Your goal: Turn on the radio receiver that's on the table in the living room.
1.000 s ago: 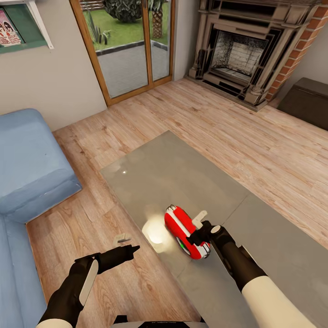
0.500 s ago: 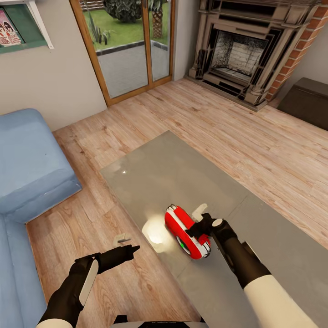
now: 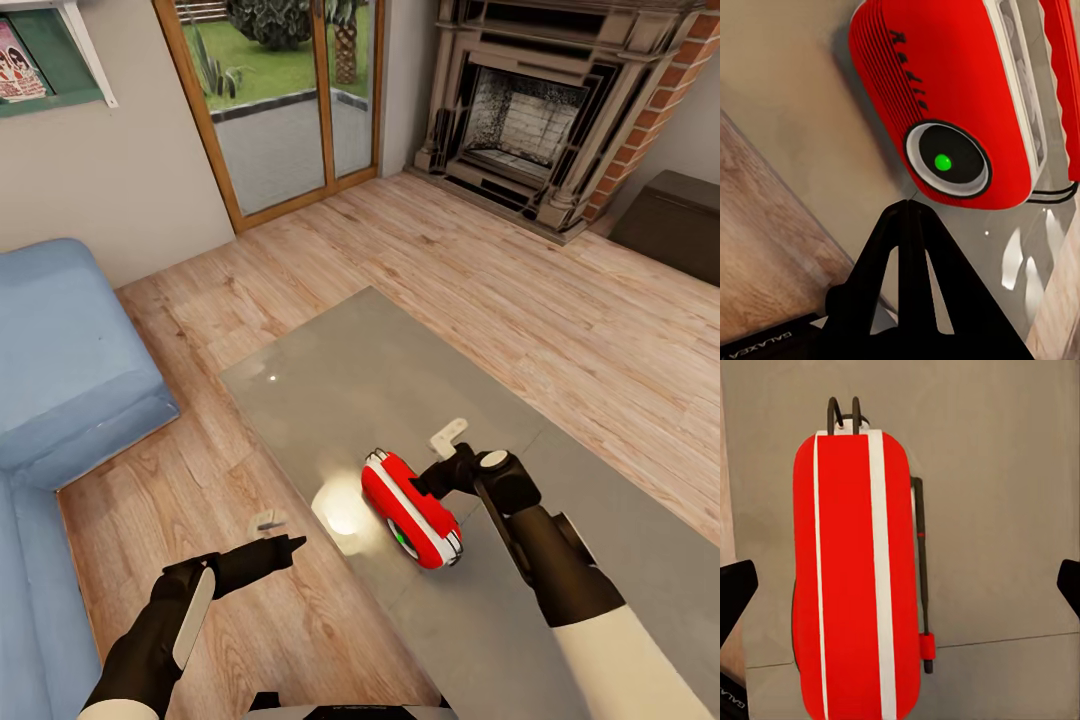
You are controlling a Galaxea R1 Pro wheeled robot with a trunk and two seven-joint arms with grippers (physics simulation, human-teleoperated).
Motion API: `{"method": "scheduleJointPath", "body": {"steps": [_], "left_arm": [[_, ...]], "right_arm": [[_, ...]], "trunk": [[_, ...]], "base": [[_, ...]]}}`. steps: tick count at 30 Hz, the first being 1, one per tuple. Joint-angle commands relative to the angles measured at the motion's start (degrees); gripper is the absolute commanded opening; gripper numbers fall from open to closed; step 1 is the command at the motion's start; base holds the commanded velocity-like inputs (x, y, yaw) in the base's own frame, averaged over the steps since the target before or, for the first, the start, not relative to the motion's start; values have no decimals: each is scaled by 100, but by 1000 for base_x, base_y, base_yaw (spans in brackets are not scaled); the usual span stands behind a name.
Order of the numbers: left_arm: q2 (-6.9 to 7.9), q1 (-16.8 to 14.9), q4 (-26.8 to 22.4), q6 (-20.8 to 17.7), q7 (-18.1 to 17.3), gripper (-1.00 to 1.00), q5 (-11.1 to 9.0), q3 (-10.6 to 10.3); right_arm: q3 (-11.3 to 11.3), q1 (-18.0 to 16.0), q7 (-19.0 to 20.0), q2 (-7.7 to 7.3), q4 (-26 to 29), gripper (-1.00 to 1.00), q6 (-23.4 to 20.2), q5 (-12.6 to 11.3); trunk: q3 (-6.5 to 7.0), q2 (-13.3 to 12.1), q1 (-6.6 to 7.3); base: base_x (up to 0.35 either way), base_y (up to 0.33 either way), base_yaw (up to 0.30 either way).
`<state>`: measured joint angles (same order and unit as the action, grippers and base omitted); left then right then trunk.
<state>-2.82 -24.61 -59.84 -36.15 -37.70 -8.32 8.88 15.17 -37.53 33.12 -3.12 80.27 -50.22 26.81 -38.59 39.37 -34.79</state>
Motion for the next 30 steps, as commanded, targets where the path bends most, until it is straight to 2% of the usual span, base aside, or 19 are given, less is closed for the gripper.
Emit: {"method": "scheduleJointPath", "body": {"steps": [1, 30], "left_arm": [[0, 0, 0, -4, 0, -100, 2, 0], [-8, 0, 7, 35, 9, -100, 5, 0]], "right_arm": [[-2, 0, 1, -2, 2, 100, -2, 0], [-12, 0, 1, 4, -3, 100, -5, -66]], "trunk": [[0, 0, 0], [0, 0, 0]], "base": [[0, 0, 0], [0, 0, 0]]}}
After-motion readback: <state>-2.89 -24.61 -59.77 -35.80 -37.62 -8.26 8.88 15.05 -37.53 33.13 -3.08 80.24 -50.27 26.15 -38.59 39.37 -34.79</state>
